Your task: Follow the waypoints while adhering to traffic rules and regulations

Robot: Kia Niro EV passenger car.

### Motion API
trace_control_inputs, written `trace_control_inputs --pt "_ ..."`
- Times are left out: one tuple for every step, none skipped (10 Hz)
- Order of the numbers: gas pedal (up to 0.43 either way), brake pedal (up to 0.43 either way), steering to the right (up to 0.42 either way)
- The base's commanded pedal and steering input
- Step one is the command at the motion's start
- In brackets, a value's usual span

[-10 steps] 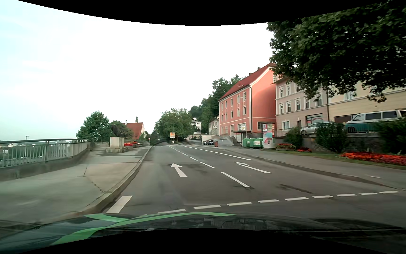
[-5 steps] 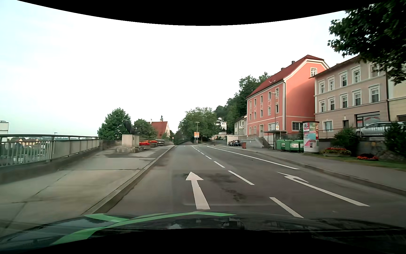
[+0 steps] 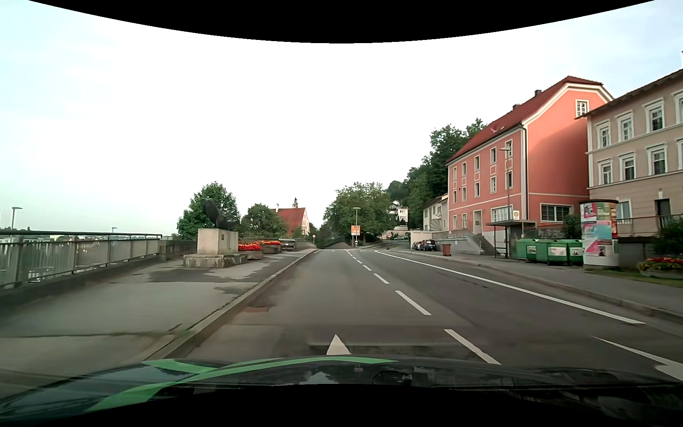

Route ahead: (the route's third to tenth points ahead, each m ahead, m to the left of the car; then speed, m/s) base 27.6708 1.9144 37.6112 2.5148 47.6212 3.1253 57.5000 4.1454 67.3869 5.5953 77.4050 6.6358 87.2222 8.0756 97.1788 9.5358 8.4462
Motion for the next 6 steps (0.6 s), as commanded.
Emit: trace_control_inputs --pt "0.268 0.000 -0.064" --pt "0.268 0.000 -0.063" --pt "0.268 0.000 -0.057" --pt "0.268 0.000 -0.047" --pt "0.268 0.000 -0.039" --pt "0.268 0.000 -0.032"
